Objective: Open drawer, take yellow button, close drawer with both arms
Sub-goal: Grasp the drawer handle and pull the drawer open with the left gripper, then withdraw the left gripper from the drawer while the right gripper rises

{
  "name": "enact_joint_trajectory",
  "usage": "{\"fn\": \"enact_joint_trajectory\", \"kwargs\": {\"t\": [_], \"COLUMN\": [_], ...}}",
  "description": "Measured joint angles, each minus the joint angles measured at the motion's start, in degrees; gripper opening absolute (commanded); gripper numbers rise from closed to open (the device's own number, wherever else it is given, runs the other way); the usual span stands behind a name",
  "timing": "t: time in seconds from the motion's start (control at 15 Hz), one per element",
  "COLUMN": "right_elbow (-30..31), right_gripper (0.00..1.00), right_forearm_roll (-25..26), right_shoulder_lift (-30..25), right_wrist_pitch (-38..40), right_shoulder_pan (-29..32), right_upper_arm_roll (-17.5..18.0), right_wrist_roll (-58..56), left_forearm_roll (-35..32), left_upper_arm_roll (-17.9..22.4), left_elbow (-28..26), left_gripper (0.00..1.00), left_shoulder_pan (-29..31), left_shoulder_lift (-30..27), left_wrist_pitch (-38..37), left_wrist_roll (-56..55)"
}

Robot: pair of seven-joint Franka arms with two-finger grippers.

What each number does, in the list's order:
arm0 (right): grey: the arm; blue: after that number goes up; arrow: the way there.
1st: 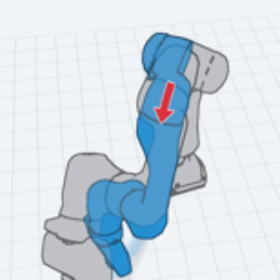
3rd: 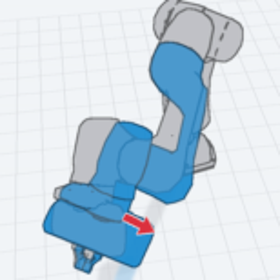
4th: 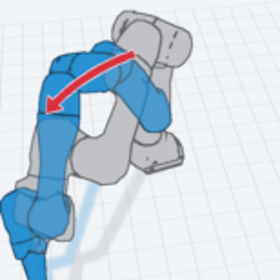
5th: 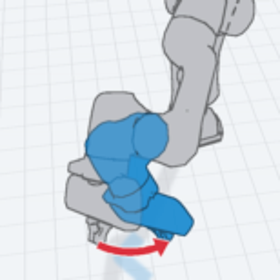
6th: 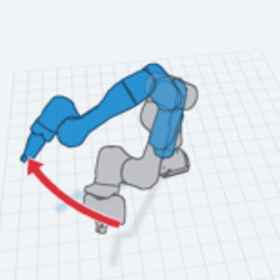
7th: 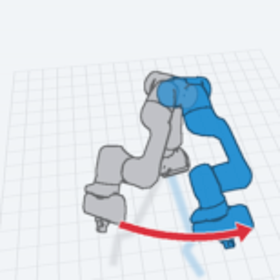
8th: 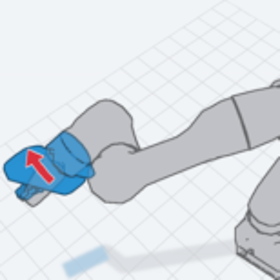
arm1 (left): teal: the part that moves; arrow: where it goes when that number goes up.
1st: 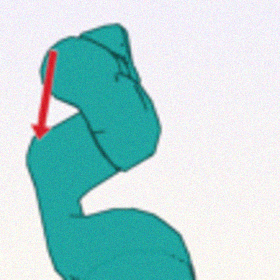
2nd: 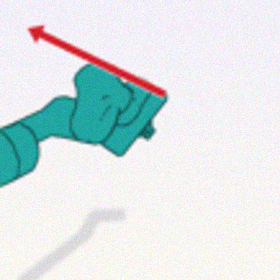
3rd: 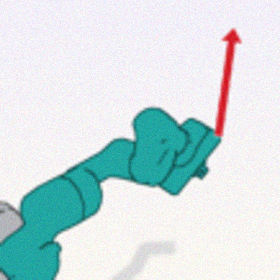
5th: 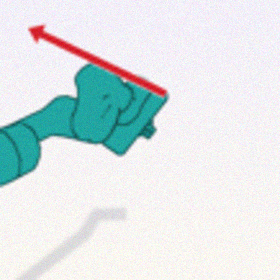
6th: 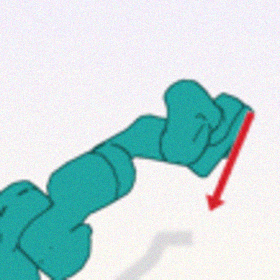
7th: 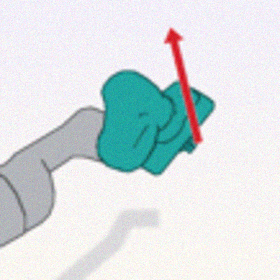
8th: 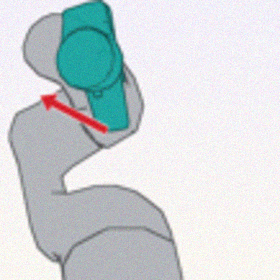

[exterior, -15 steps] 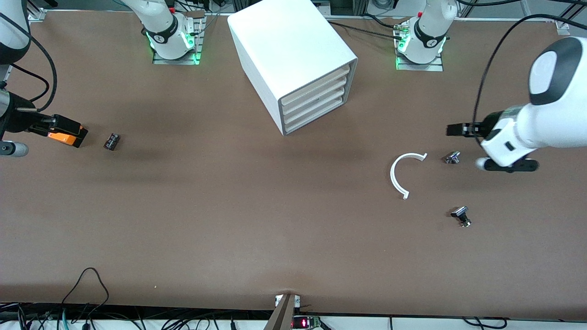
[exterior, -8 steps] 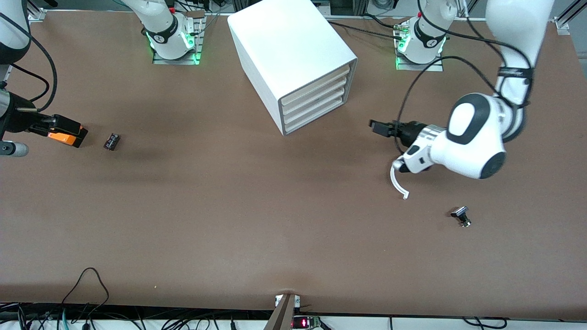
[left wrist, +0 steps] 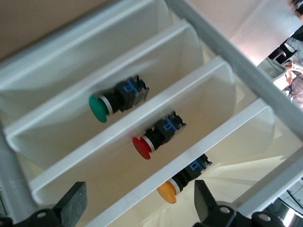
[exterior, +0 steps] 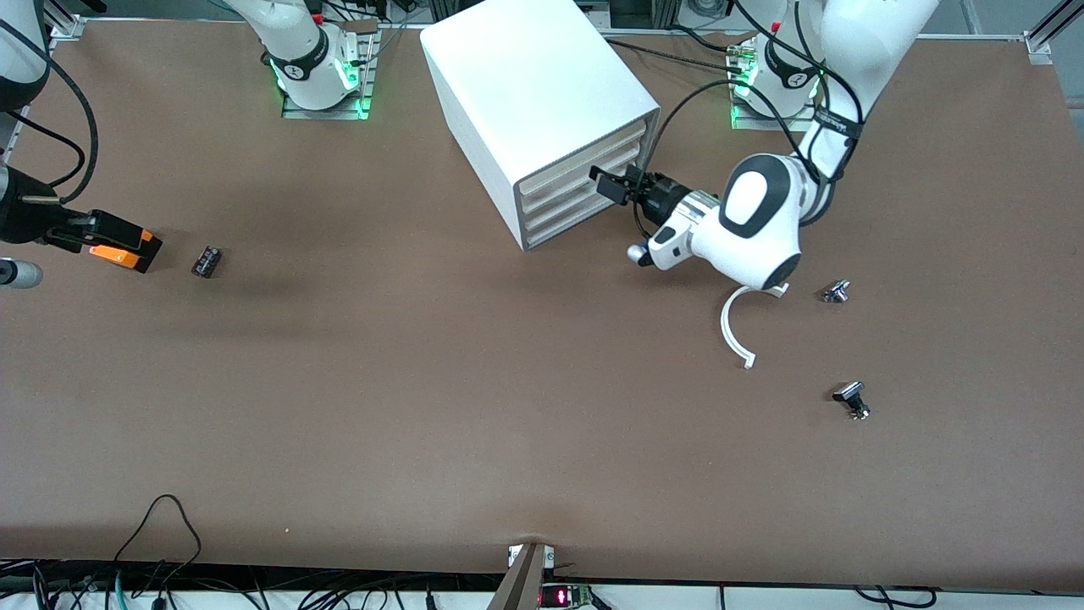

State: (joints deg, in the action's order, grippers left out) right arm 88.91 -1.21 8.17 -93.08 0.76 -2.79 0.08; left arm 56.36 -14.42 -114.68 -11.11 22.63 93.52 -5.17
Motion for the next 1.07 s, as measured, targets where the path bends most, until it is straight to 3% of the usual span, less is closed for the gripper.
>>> {"fn": "enact_joint_trajectory", "kwargs": {"t": [0.07,0.13,0.27,0.6,0.8,0.87,0.93,1.07], "right_elbow": [0.0,0.0,-0.1,-0.1,-0.3,-0.3,-0.3,-0.3], "right_gripper": [1.00,1.00,1.00,1.00,1.00,1.00,1.00,1.00], "right_forearm_roll": [0.1,0.5,1.5,1.7,1.7,1.7,1.7,1.7], "right_shoulder_lift": [0.0,0.0,0.0,0.0,0.0,0.0,0.0,0.3], "right_wrist_pitch": [0.0,0.0,-0.2,-0.7,-0.8,-0.9,-1.0,-1.2], "right_shoulder_pan": [0.0,0.0,0.0,0.0,0.0,0.0,0.0,-0.6], "right_upper_arm_roll": [0.0,0.0,0.0,0.1,0.1,0.2,0.2,0.4], "right_wrist_roll": [-0.1,-0.1,-0.2,-0.3,-0.3,-0.3,-0.3,-0.6], "left_forearm_roll": [0.2,0.2,0.3,1.0,-4.7,-6.7,-7.5,-8.7], "left_upper_arm_roll": [-0.3,-0.7,-2.1,-2.0,3.6,4.8,5.5,5.7], "left_elbow": [-0.9,-1.7,-3.3,-4.2,-0.5,1.5,3.1,4.1], "left_gripper": [0.93,0.77,0.00,0.00,0.00,0.67,1.00,1.00], "left_shoulder_pan": [-0.5,-0.8,-1.0,-0.3,2.9,3.9,4.7,5.1], "left_shoulder_lift": [-0.4,-0.7,-1.1,-2.2,-2.9,-2.6,-2.2,-1.8], "left_wrist_pitch": [0.0,0.1,1.6,4.1,5.5,6.1,6.8,8.5], "left_wrist_roll": [0.0,0.0,0.0,0.5,2.8,3.2,3.5,3.6]}}
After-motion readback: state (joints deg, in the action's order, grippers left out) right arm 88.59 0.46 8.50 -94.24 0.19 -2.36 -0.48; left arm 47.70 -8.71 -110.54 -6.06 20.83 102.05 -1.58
